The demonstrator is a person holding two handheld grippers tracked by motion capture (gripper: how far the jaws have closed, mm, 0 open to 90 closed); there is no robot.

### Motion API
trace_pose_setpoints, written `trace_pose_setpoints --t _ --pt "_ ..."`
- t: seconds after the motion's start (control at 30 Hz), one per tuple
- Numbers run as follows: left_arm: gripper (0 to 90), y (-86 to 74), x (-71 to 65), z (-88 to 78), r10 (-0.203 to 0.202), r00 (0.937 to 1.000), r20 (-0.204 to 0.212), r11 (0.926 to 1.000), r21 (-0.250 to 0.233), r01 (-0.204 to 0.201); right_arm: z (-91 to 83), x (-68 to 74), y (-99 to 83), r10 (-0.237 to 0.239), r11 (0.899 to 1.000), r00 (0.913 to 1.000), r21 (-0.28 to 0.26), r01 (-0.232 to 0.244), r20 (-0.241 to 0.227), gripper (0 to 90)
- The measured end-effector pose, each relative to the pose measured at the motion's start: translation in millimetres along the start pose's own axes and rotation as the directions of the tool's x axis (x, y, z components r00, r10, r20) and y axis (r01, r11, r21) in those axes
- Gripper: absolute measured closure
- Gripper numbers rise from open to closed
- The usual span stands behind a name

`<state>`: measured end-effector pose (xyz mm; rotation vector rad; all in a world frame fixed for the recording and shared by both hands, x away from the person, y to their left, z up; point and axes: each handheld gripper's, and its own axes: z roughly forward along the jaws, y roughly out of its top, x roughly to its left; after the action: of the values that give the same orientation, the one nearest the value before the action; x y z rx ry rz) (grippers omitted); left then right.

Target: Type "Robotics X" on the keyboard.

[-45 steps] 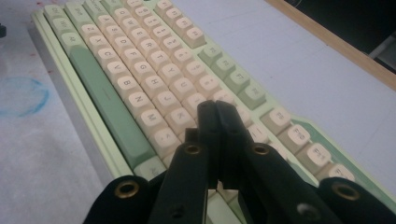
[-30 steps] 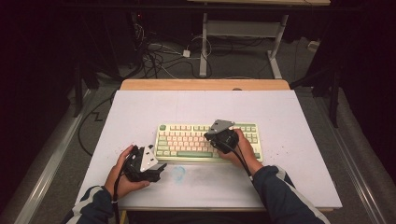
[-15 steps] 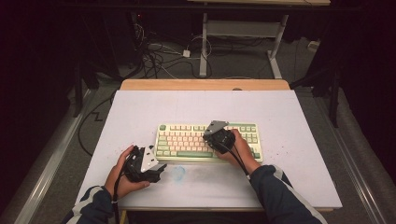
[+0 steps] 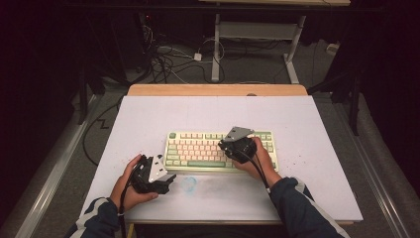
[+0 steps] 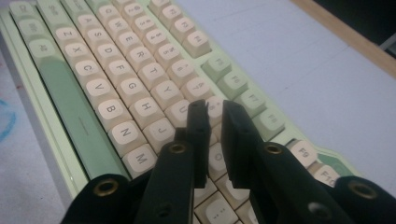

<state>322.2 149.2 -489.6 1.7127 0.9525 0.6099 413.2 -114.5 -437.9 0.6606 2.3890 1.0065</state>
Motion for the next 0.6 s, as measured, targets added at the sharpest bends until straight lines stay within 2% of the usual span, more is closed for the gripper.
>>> trace_pose_setpoints --t 0.17,0.33,0.47,0.53,0.6 --pt "19.2 -0.4 -0.2 0.0 0.001 1.0000 0.001 1.0000 0.002 -0.001 -15.1 -4.4 -1.0 0.020 0.999 0.9997 -0.045 -0.020 0.011 67.3" --pt "19.2 -0.3 -0.5 -0.5 0.005 1.0000 0.001 1.0000 0.003 -0.005 -30.0 -7.6 -1.0 0.020 0.992 0.9998 -0.121 -0.019 0.009 54.0" --pt "19.2 -0.5 -0.4 -0.6 0.007 1.0000 -0.002 1.0000 0.006 -0.007 -39.2 -7.1 -2.8 0.031 0.988 0.9986 -0.154 -0.024 0.043 45.2" --pt "19.2 -0.6 -0.4 -0.5 0.007 1.0000 -0.004 1.0000 0.003 -0.007 -42.9 -6.4 -4.5 0.025 0.986 0.9988 -0.165 -0.017 0.043 38.8" --pt "19.2 0.3 0.7 -0.3 0.011 0.9997 -0.022 0.9999 -0.003 -0.012 -46.5 -4.6 -6.4 0.022 0.986 0.9974 -0.169 -0.010 0.069 36.0"
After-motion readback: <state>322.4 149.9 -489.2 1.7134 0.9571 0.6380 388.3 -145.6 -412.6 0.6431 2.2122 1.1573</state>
